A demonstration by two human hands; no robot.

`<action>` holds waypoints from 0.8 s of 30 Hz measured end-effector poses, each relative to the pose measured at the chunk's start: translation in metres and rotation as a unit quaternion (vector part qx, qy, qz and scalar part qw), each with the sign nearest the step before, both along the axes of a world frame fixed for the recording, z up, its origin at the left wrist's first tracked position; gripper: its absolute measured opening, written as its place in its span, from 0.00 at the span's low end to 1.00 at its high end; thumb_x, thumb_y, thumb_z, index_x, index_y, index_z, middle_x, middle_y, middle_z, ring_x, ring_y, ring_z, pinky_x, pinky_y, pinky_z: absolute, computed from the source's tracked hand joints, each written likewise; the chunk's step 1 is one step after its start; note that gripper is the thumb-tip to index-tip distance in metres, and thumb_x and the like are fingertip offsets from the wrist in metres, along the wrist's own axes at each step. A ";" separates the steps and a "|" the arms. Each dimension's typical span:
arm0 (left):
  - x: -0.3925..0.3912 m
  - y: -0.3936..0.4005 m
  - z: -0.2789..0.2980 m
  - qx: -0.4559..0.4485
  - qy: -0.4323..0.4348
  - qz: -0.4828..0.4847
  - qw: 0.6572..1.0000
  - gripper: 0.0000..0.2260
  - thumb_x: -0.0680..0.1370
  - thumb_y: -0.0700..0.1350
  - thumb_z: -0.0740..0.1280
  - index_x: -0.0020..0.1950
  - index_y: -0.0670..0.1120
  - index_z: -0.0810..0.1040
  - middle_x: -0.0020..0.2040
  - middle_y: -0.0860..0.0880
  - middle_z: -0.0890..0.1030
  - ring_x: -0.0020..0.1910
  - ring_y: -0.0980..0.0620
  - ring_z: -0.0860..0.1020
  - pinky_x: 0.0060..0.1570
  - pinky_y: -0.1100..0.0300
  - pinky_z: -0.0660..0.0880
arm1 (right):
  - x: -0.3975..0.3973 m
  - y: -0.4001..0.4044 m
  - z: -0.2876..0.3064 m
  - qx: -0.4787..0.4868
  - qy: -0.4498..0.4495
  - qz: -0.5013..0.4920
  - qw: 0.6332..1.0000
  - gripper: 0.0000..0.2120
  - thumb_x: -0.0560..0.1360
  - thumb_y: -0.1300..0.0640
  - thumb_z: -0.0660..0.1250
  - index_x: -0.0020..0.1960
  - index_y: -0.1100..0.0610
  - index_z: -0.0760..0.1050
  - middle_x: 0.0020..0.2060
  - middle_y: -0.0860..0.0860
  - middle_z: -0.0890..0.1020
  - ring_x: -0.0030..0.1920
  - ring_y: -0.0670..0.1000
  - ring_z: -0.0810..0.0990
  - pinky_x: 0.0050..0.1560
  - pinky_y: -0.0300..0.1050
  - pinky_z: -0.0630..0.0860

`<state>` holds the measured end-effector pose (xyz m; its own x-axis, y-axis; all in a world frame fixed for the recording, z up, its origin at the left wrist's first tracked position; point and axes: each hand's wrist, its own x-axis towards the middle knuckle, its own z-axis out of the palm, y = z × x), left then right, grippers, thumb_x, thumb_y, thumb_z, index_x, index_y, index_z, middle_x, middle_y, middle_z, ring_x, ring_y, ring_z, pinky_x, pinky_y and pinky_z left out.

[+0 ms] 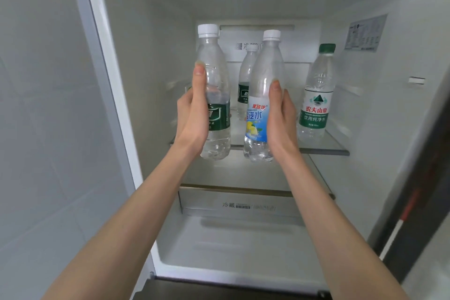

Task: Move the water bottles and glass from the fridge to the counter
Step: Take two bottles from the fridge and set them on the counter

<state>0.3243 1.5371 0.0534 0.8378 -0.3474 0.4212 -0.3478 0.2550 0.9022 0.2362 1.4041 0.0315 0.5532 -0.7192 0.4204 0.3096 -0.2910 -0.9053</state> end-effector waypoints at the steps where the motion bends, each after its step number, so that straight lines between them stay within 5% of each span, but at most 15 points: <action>1: -0.004 0.006 -0.001 0.002 0.006 0.000 1.000 0.45 0.71 0.83 0.54 0.55 0.46 0.88 0.50 0.44 0.90 0.55 0.41 0.88 0.66 0.38 0.80 | -0.004 0.004 -0.002 -0.004 0.002 -0.002 1.000 0.21 0.89 0.39 0.54 0.75 0.50 0.68 0.50 0.33 0.74 0.40 0.24 0.79 0.40 0.23 0.75; 4: -0.018 0.029 -0.004 0.005 0.013 -0.006 1.000 0.46 0.71 0.83 0.54 0.52 0.44 0.88 0.48 0.39 0.89 0.53 0.36 0.87 0.63 0.36 0.81 | -0.019 0.019 -0.006 -0.016 0.006 -0.020 1.000 0.17 0.88 0.37 0.54 0.68 0.47 0.69 0.56 0.39 0.79 0.49 0.31 0.83 0.45 0.26 0.79; 8: -0.043 0.060 -0.013 -0.015 0.023 -0.027 0.999 0.36 0.83 0.71 0.53 0.48 0.44 0.88 0.40 0.41 0.89 0.40 0.44 0.88 0.54 0.41 0.86 | -0.044 0.049 -0.014 -0.010 0.001 -0.027 1.000 0.31 0.85 0.32 0.56 0.77 0.52 0.71 0.69 0.52 0.81 0.65 0.48 0.84 0.67 0.50 0.83; 15: -0.082 0.123 -0.040 -0.019 0.068 -0.068 0.995 0.35 0.84 0.70 0.51 0.47 0.46 0.87 0.39 0.40 0.86 0.37 0.41 0.86 0.48 0.43 0.85 | -0.097 0.108 -0.031 -0.003 0.014 -0.021 1.000 0.08 0.89 0.40 0.55 0.56 0.39 0.72 0.51 0.39 0.82 0.42 0.28 0.84 0.42 0.27 0.79; 20: -0.109 0.162 -0.058 -0.015 0.085 -0.081 0.993 0.34 0.85 0.69 0.49 0.46 0.47 0.86 0.39 0.41 0.87 0.37 0.42 0.86 0.46 0.48 0.85 | -0.120 0.145 -0.042 -0.013 0.034 -0.014 0.999 0.11 0.88 0.38 0.55 0.53 0.39 0.73 0.54 0.46 0.84 0.46 0.36 0.87 0.51 0.37 0.85; 24: -0.127 0.189 -0.063 -0.002 0.059 -0.085 0.995 0.35 0.84 0.69 0.47 0.48 0.47 0.86 0.40 0.42 0.88 0.40 0.43 0.87 0.48 0.47 0.86 | -0.139 0.171 -0.041 0.008 0.040 0.015 0.999 0.17 0.83 0.30 0.56 0.61 0.39 0.75 0.58 0.45 0.85 0.53 0.42 0.88 0.63 0.49 0.84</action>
